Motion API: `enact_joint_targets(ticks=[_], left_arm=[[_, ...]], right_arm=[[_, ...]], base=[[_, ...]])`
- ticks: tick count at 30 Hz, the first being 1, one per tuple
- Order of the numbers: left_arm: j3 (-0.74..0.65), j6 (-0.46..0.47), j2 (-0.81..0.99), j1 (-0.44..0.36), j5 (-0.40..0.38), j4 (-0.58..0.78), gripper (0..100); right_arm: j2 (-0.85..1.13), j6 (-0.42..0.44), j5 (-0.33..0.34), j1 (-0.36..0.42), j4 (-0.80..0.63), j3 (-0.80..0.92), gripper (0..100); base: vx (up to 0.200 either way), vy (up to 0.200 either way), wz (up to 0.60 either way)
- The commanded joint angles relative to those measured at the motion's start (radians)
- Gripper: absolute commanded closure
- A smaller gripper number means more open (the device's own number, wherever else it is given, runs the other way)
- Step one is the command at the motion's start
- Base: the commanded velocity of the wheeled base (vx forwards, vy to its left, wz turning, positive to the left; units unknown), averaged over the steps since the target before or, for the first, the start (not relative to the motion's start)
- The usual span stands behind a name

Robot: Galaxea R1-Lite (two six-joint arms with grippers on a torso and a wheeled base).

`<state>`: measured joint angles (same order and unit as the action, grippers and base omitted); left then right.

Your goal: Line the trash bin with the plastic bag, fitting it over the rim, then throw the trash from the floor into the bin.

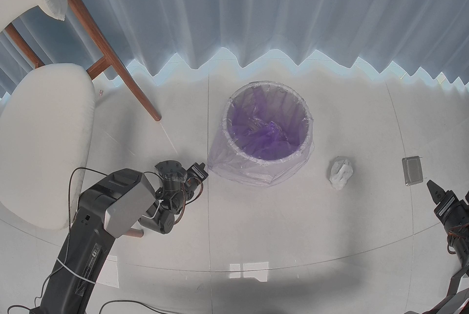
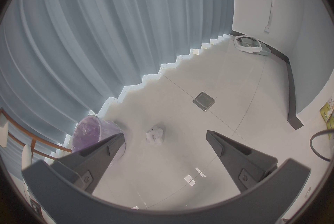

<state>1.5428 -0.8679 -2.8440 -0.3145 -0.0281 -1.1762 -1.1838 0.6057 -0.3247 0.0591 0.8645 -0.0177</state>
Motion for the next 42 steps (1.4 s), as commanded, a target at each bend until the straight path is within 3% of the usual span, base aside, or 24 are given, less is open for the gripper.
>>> enact_joint_targets(ticks=[1, 5, 8, 9, 15, 18, 22, 24, 26, 27, 28, 29, 30, 31, 36, 40, 42], left_arm=[[-0.004, -0.006, 0.002, -0.003, 0.013, -0.01, 100], [-0.015, -0.037, 0.046, -0.006, 0.031, -0.026, 100], [-0.113, -0.037, 0.11, -0.002, 0.011, -0.03, 100], [-0.142, -0.037, 0.13, -0.002, 0.002, -0.034, 0], [-0.273, -0.039, 0.181, -0.003, 0.034, -0.126, 0], [-0.458, -0.049, 0.307, -0.003, 0.108, -0.23, 0], [-0.782, -0.1, 0.546, -0.02, 0.123, -0.381, 0], [-0.922, -0.108, 0.721, -0.04, 0.128, -0.372, 0], [-0.971, -0.108, 0.799, -0.046, 0.126, -0.37, 0], [-1.067, -0.097, 0.953, -0.064, 0.116, -0.369, 0], [-1.067, -0.097, 0.953, -0.064, 0.116, -0.369, 0], [-1.133, -0.077, 1.071, -0.098, 0.108, -0.37, 0], [-1.133, -0.077, 1.071, -0.098, 0.108, -0.37, 0], [-1.187, -0.025, 1.183, -0.14, 0.102, -0.369, 0], [-1.385, 0.187, 1.384, -0.219, 0.056, -0.369, 0], [-1.529, 0.331, 1.502, -0.206, 0.005, -0.37, 0], [-1.543, 0.385, 1.597, -0.132, -0.015, -0.365, 0]], right_arm=[[-0.002, 0.0, 0.001, 0.001, -0.004, 0.018, 0], [-0.002, 0.002, 0.001, 0.001, -0.005, 0.018, 0], [-0.003, 0.006, 0.001, 0.001, -0.01, 0.018, 0], [-0.002, 0.006, 0.001, 0.001, -0.016, 0.018, 0], [0.0, 0.009, 0.001, 0.002, -0.027, 0.018, 0], [0.0, 0.009, 0.001, 0.004, -0.027, 0.018, 0], [0.003, 0.009, -0.001, 0.001, -0.03, 0.018, 0], [0.003, 0.008, -0.004, -0.005, -0.035, 0.018, 0], [0.004, 0.008, -0.007, -0.007, -0.033, 0.018, 0], [0.007, 0.008, -0.011, -0.012, -0.035, 0.018, 0], [0.007, 0.008, -0.011, -0.012, -0.035, 0.018, 0], [0.013, 0.012, -0.013, -0.012, -0.036, 0.018, 0], [0.013, 0.012, -0.013, -0.012, -0.036, 0.018, 0], [0.023, 0.017, -0.014, -0.009, -0.036, 0.018, 0], [0.093, 0.002, -0.007, 0.001, -0.104, 0.018, 0], [0.11, -0.015, -0.007, 0.016, -0.128, 0.018, 0], [0.11, -0.021, -0.005, 0.021, -0.125, 0.018, 0]], base=[[0.0, 0.0, 0.0], [0.0, 0.0, 0.0], [0.0, 0.0, 0.0], [0.0, 0.0, 0.0], [0.0, 0.0, 0.0], [0.0, 0.0, 0.0], [0.0, 0.0, 0.0], [0.0, 0.0, 0.0], [0.0, 0.0, 0.0], [0.0, 0.0, 0.0], [0.0, 0.0, 0.0], [0.0, 0.0, 0.0], [0.0, 0.0, 0.0], [0.0, 0.0, 0.0], [0.0, 0.0, 0.0], [0.0, 0.0, 0.0], [0.0, 0.0, 0.0]])
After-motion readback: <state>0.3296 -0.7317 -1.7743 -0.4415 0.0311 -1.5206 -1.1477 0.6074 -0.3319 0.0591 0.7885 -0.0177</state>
